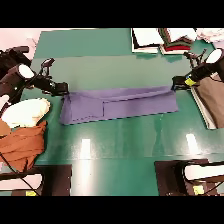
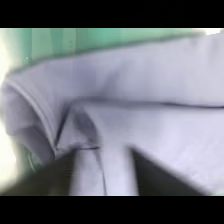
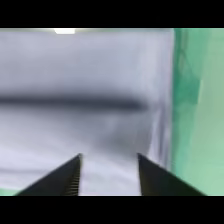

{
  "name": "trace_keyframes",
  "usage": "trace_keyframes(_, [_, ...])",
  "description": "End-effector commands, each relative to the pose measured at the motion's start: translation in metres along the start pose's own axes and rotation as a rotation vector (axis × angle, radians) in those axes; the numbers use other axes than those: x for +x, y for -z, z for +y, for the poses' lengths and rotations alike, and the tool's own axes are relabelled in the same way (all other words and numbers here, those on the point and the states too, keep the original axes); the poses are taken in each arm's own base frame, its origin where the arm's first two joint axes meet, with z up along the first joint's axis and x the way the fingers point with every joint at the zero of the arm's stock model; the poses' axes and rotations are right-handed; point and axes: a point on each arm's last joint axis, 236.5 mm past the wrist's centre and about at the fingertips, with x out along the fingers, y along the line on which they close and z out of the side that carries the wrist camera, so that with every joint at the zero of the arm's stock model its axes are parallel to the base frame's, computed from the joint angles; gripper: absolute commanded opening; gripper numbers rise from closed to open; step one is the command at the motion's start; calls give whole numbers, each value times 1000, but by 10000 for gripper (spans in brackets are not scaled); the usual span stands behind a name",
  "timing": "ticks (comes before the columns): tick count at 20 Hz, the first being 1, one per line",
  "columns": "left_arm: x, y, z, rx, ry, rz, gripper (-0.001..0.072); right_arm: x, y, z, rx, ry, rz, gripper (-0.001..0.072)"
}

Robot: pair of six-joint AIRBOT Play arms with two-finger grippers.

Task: Fold the shirts.

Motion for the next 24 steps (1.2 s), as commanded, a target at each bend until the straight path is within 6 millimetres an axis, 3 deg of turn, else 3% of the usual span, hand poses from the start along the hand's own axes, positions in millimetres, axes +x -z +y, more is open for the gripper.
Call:
trace_keyframes(1, [-5,-16,-5,-20,10,-19,475,-6,-24,14,-2,-124,-57,462])
trace_keyframes(2, [-11,-20,-9,-17,16,-21,474,-11,-25,16,0,-174,-65,469])
trace_keyframes(3, [-17,-23,-15,-27,30,-25,457,-15,-23,13,14,-207,-61,540])
trace_keyframes(4, [-21,-26,-23,-28,57,-26,172,-19,-17,4,31,-220,-44,562])
trace_keyframes(5, [-24,-28,-32,-17,94,-31,21,-22,-10,-9,47,-220,-25,562])
trace_keyframes(8, [-22,-30,-65,-12,178,-46,21,-28,7,-44,125,-229,4,596])
trace_keyframes(10, [-15,-24,-96,43,201,-42,21,-16,23,-61,213,-272,21,596])
trace_keyframes(13, [-1,-20,-147,113,239,-77,21,17,46,-71,307,-358,22,595])
trace_keyframes(16, [24,-5,-186,128,266,-62,21,51,62,-66,328,-402,83,594])
trace_keyframes(19, [54,10,-206,126,273,-27,21,74,54,-41,318,-475,111,583])
trace_keyframes(20, [64,15,-210,116,273,-11,20,79,51,-34,303,-477,114,540])
trace_keyframes(21, [73,20,-214,121,273,8,20,83,45,-27,278,-469,111,444])
trace_keyframes(23, [89,28,-222,135,273,36,20,77,29,-12,191,-458,77,92])
trace_keyframes(24, [95,30,-225,140,274,43,20,66,18,-5,154,-450,43,45])
